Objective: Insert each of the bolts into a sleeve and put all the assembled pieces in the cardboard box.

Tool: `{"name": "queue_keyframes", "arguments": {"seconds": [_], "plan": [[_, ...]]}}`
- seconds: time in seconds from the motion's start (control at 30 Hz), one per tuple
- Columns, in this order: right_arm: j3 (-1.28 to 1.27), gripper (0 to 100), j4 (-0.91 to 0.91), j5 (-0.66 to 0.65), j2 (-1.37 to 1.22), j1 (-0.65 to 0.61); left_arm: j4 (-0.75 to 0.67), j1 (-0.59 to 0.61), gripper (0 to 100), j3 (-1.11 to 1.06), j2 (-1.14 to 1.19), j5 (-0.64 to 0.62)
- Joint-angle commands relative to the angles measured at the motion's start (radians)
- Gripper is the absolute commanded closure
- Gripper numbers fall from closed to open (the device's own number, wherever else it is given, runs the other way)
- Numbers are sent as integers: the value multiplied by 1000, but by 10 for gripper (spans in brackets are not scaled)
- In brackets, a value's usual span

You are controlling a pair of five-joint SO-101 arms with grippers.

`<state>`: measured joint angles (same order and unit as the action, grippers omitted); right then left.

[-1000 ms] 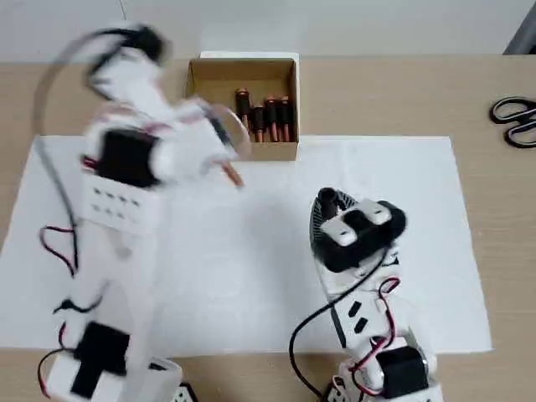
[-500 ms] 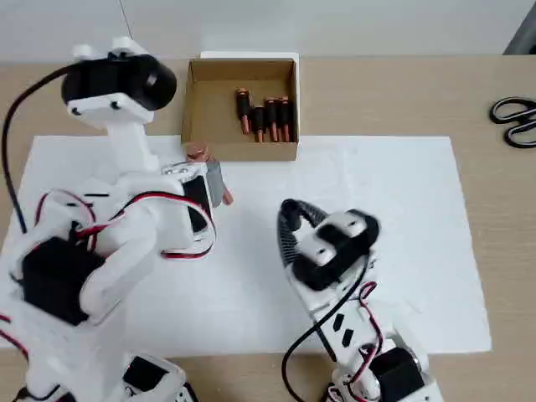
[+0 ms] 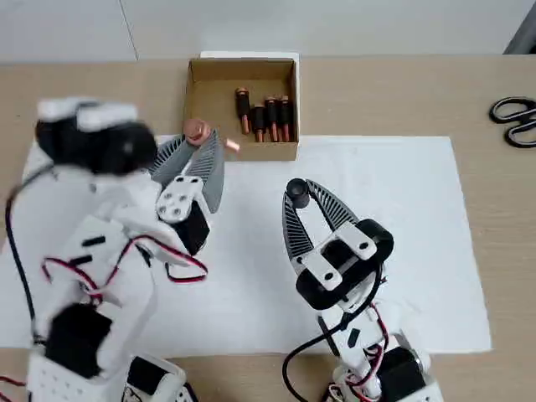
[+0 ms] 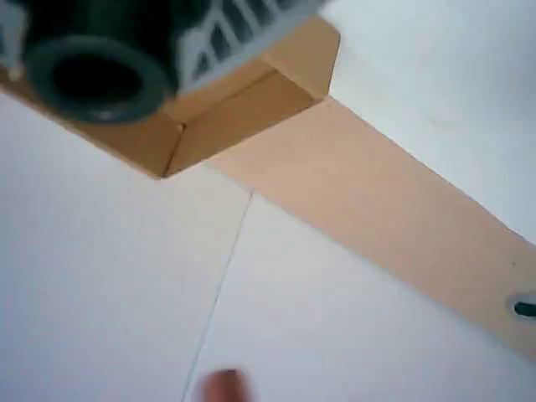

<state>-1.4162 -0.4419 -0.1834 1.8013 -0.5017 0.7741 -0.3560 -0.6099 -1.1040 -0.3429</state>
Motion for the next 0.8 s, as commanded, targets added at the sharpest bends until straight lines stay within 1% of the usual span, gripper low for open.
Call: {"name": "queue_keyframes", "arguments": {"seconds": [0.0, 0.03, 0.13, 0.23, 0.27, 0.43, 0.53, 0.6, 0.7, 0.77], "plan": [[-28, 994, 25, -8, 15, 10, -381, -35, 994, -203, -83, 8], [-46, 994, 27, -8, 15, 5, -410, -57, 994, -216, -80, 8], [-54, 994, 27, -6, 15, 7, -413, -121, 994, -220, -44, 8], [-57, 994, 27, -5, 15, 8, -404, -133, 994, -211, 3, 9], [-57, 994, 27, -5, 15, 8, -381, -133, 994, -199, 17, 11], [-58, 994, 70, -8, 15, 12, -135, -138, 994, -48, 66, 84], [-71, 994, 77, -8, 13, 12, -44, -138, 994, 62, 84, 86], [-114, 994, 99, -9, 13, 12, 41, -140, 994, 116, 103, 86], [-175, 994, 162, -9, 13, 12, 166, -140, 994, 191, 129, 84], [-207, 994, 216, -11, 13, 12, 199, -143, 994, 236, 141, 83]]}}
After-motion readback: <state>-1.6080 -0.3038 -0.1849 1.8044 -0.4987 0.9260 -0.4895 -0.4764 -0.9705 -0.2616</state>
